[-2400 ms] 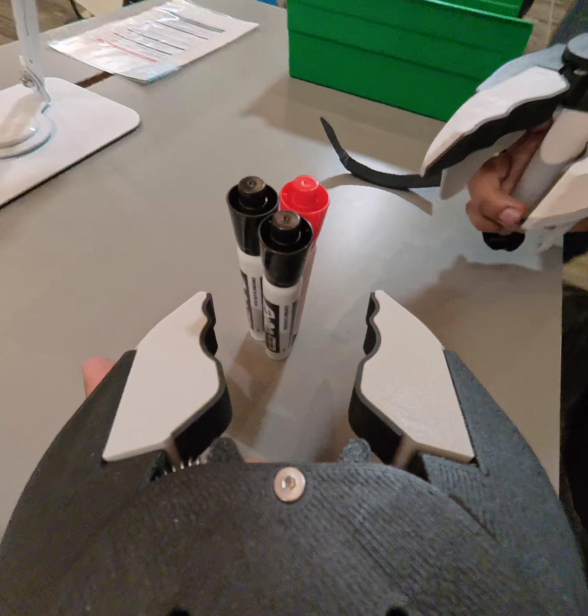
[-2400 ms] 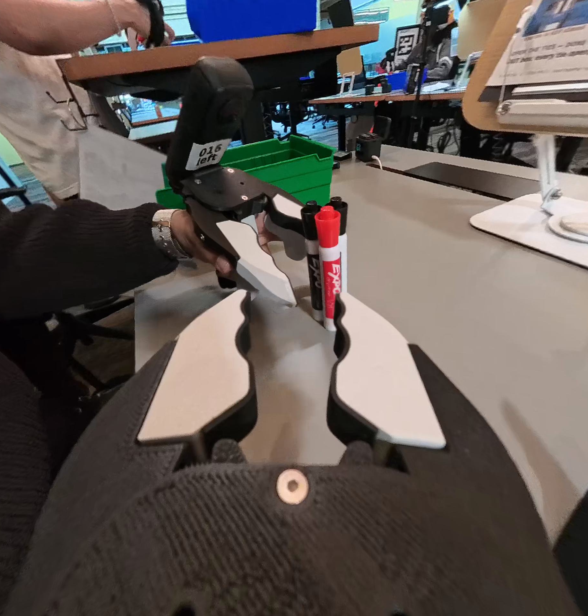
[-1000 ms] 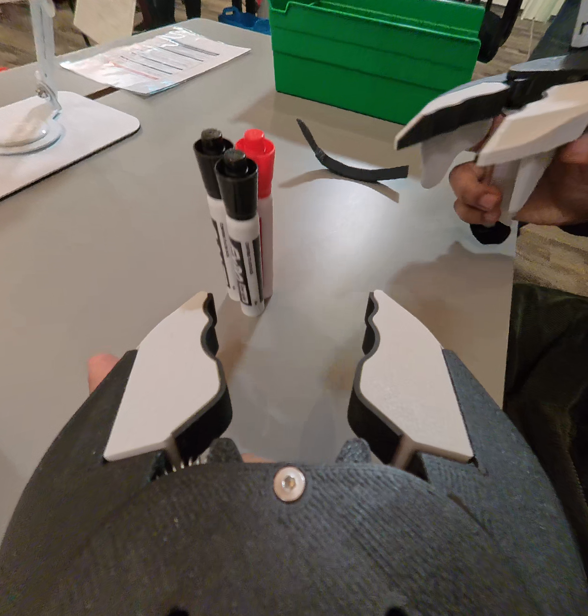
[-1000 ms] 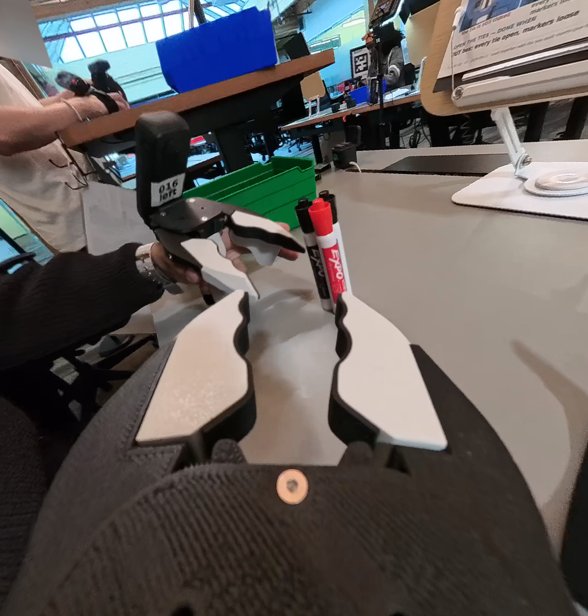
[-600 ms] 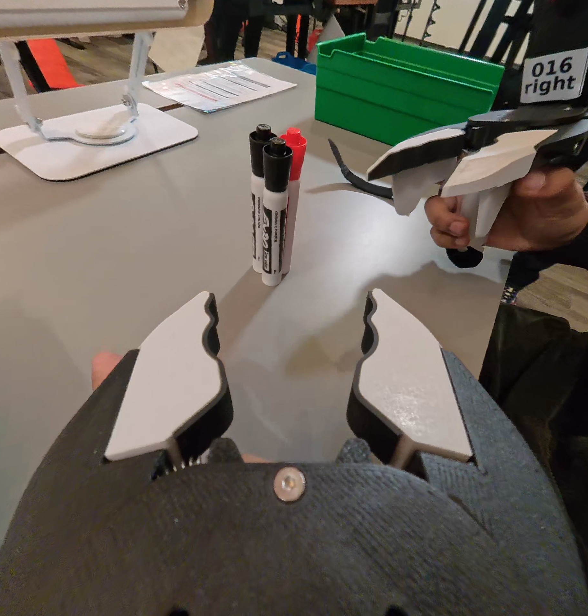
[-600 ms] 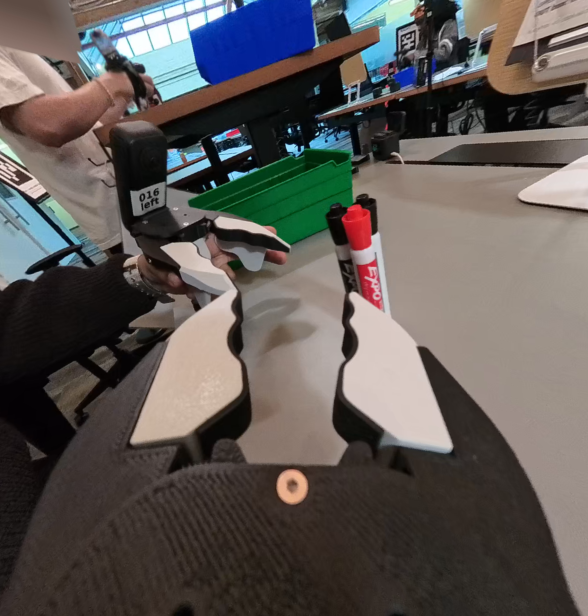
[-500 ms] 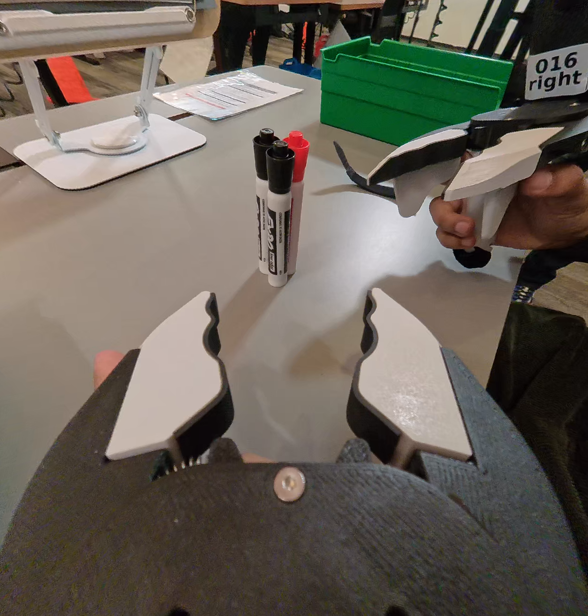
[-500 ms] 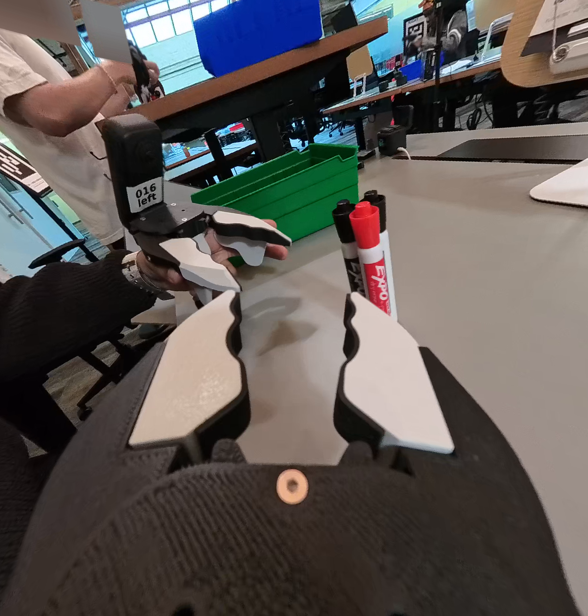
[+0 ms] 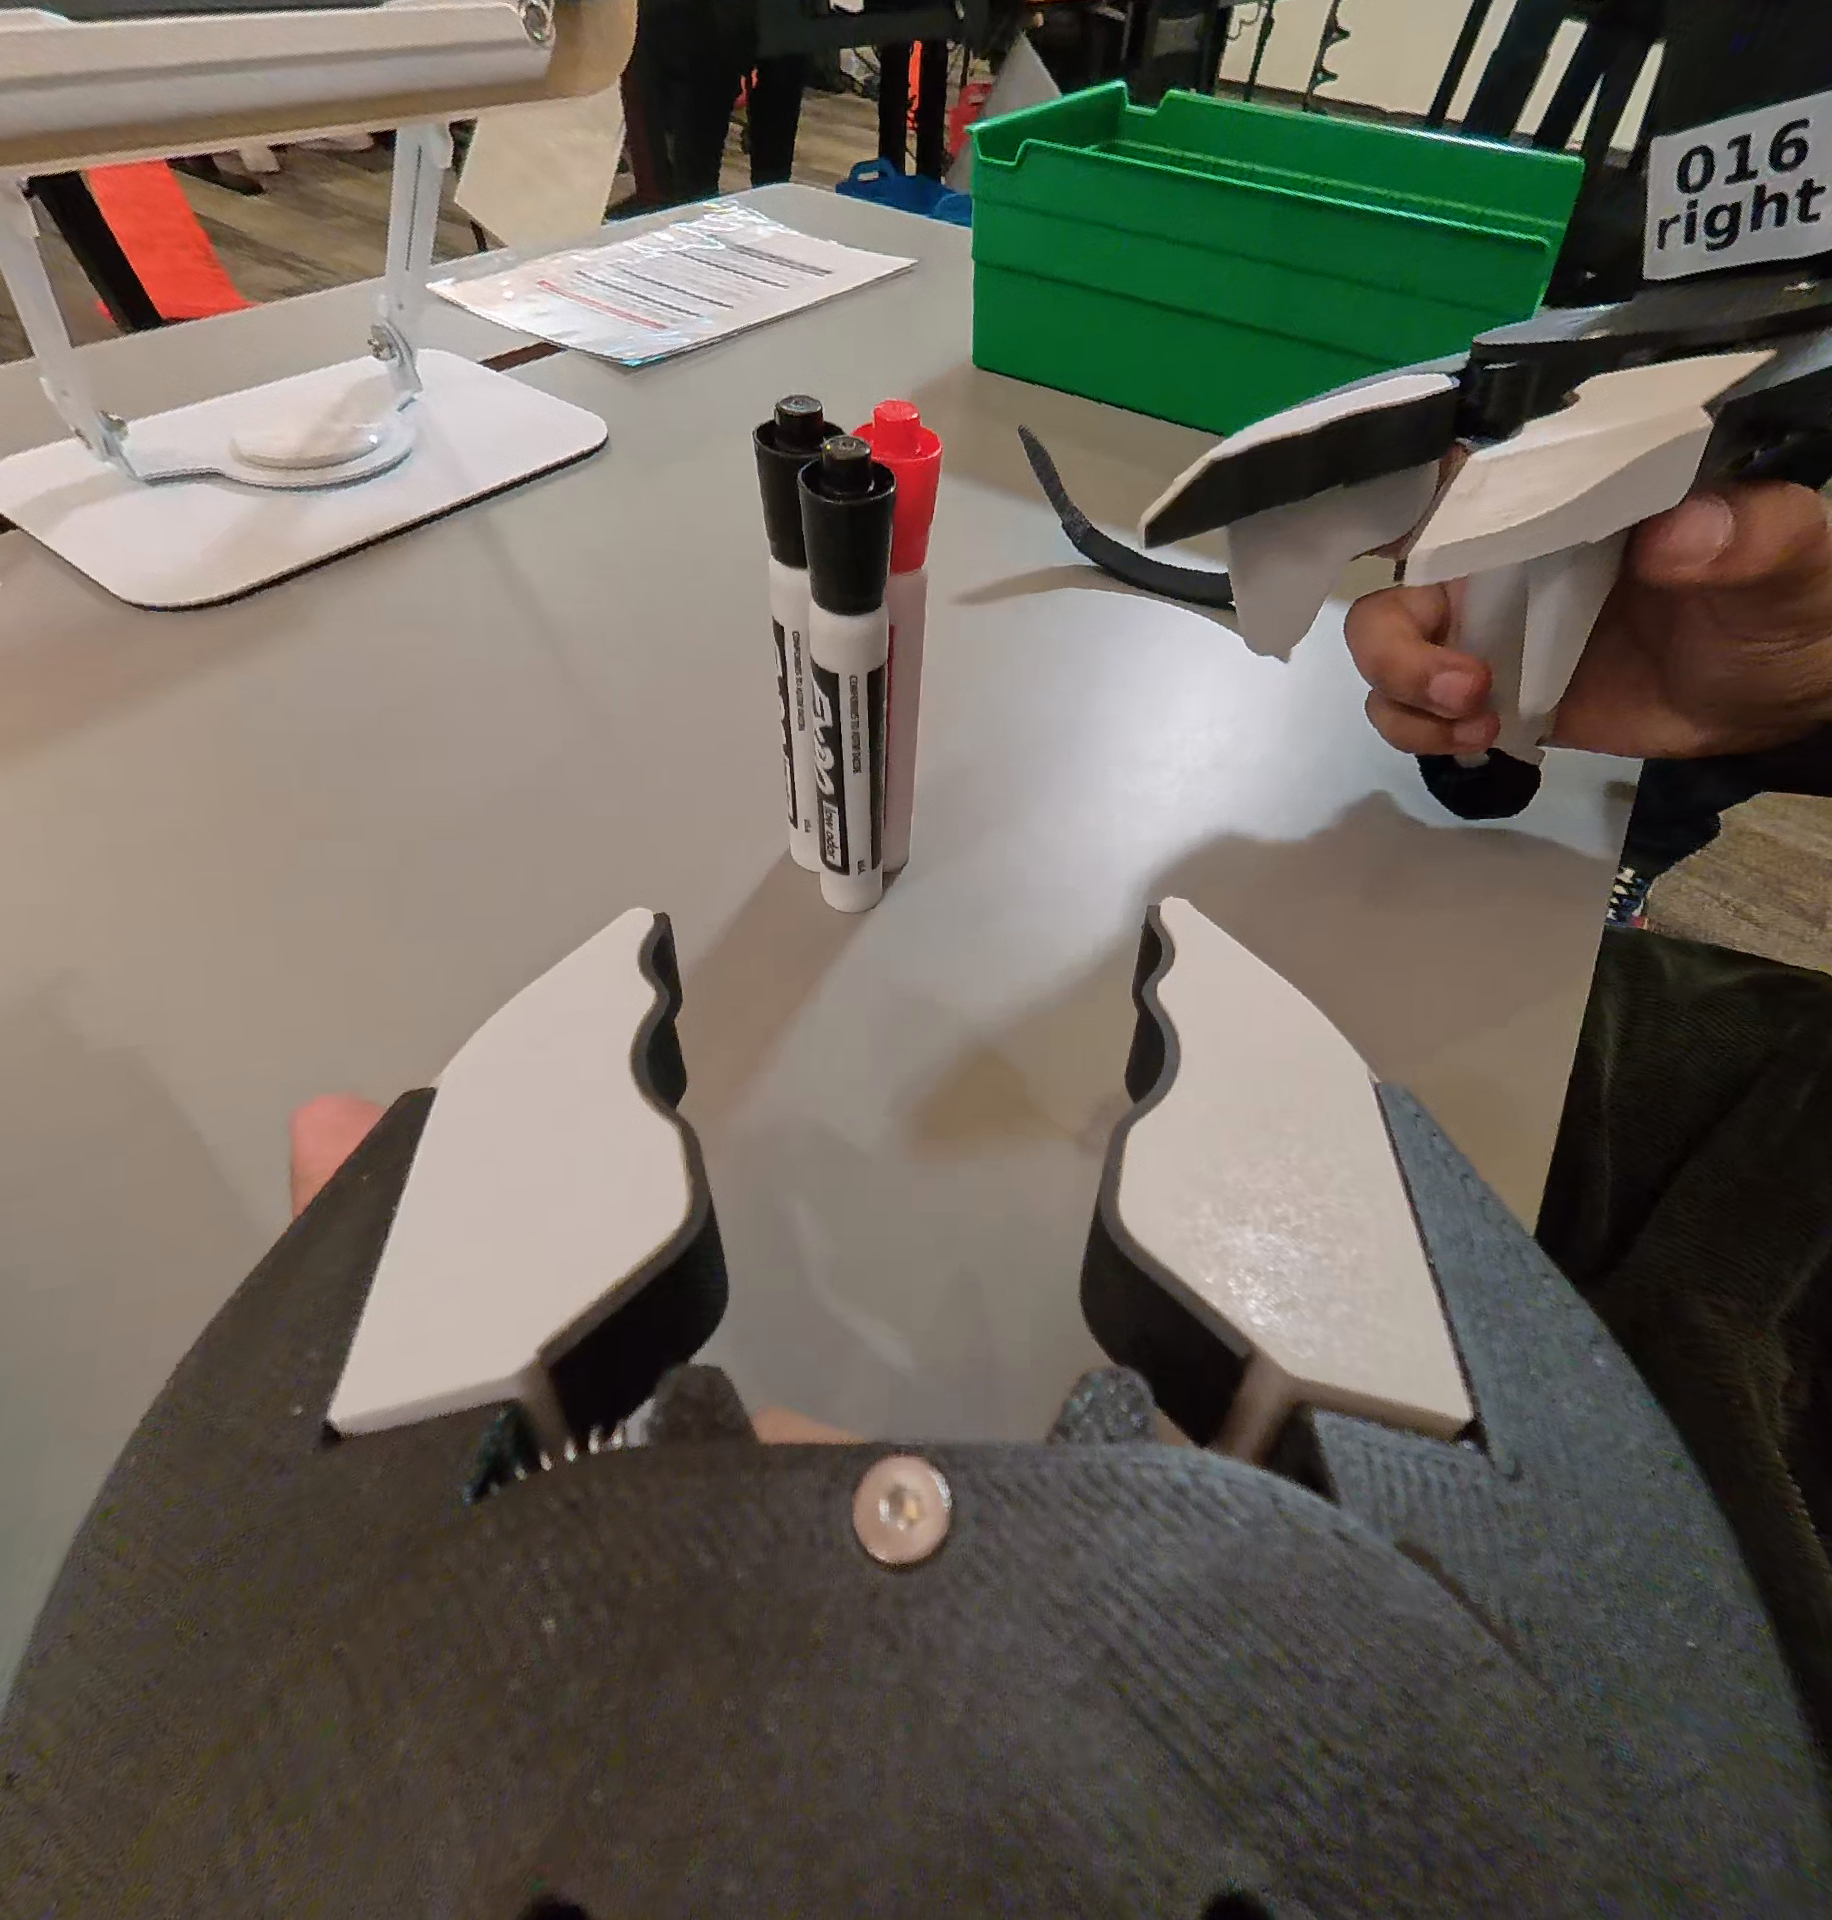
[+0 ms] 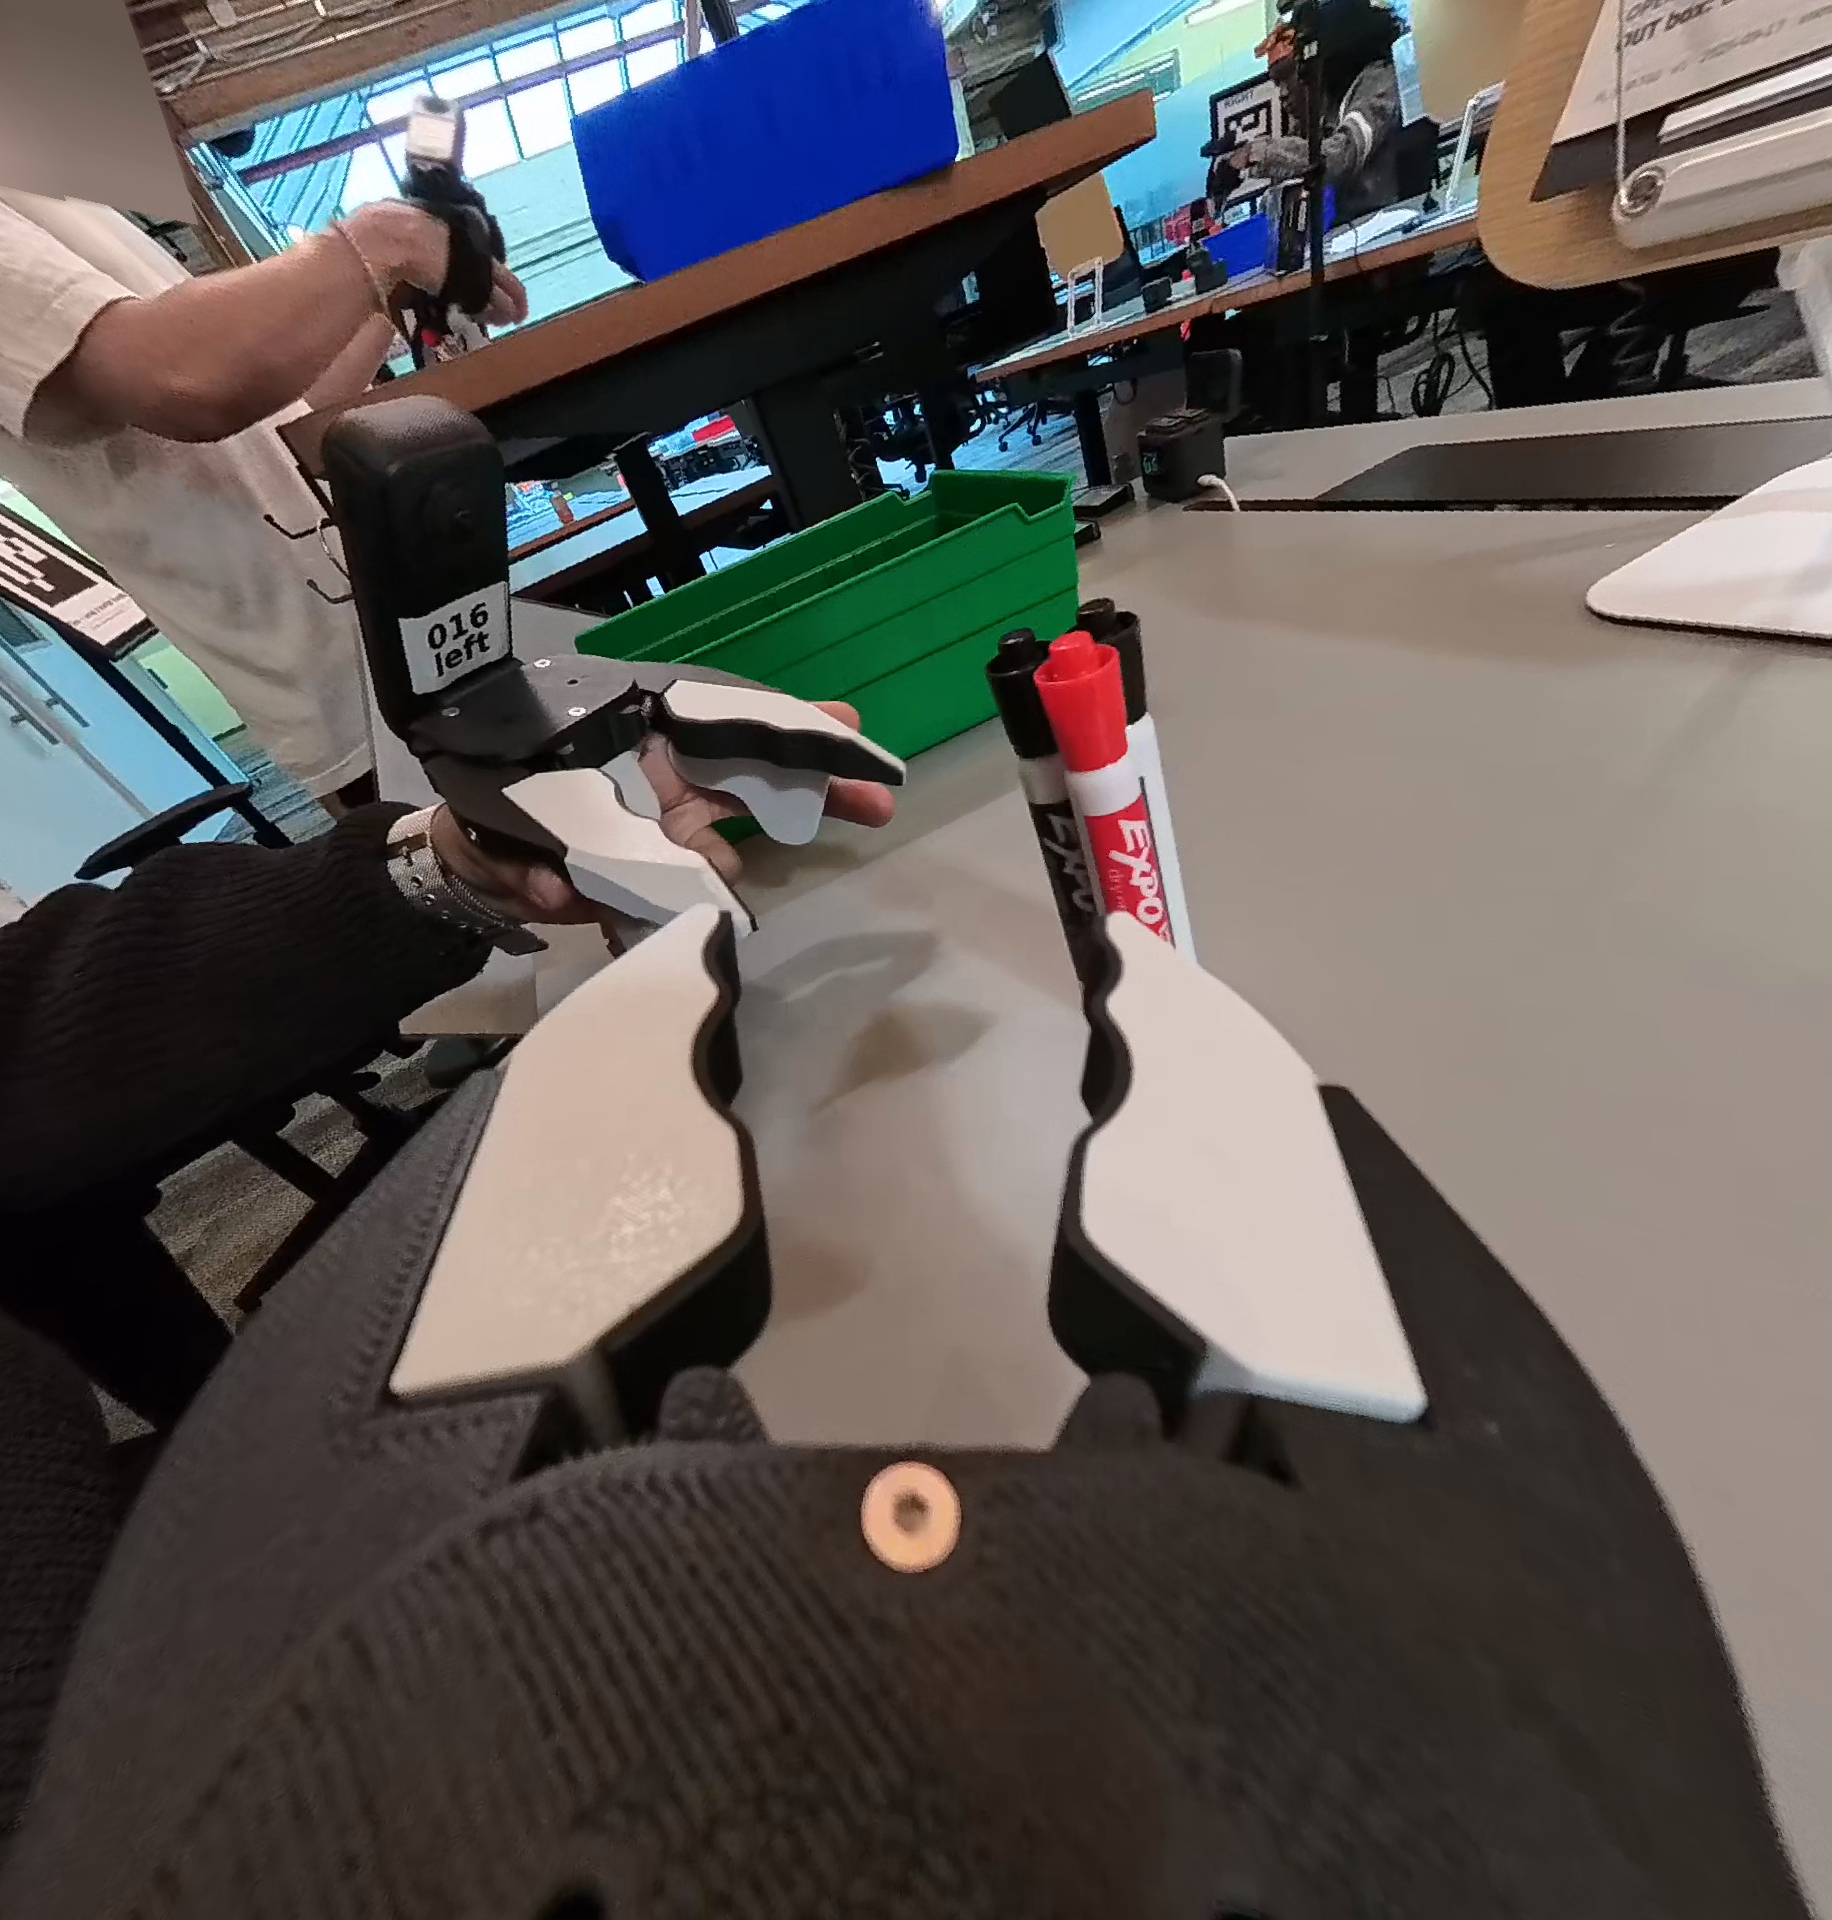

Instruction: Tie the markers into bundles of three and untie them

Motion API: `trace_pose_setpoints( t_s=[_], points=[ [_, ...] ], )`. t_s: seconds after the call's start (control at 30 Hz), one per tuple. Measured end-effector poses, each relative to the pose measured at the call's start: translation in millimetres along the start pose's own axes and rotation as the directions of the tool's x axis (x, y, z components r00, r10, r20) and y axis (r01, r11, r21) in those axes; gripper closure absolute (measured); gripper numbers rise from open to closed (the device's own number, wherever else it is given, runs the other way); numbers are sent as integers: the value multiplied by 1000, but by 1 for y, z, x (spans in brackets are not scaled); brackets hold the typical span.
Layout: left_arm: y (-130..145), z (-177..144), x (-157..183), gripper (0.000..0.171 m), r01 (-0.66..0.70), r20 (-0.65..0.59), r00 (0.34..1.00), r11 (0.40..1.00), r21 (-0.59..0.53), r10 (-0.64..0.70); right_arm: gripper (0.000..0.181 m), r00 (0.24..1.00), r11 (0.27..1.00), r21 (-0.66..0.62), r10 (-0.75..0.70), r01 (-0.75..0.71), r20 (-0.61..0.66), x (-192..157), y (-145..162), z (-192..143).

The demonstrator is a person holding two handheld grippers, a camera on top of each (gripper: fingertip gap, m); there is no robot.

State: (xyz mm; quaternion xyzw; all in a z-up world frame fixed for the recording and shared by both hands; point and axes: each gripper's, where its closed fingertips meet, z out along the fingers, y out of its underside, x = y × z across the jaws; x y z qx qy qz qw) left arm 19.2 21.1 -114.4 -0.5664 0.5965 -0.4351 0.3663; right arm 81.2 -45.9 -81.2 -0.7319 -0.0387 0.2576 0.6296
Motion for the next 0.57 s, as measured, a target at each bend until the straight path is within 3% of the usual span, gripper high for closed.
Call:
trace_pose_setpoints(
  t_s=[0.57],
  points=[
    [-22,36,5,87,-24,-66,997,999,40,26,115,993,1000,30,3,0,-116,16,-1,-35]
  ],
)
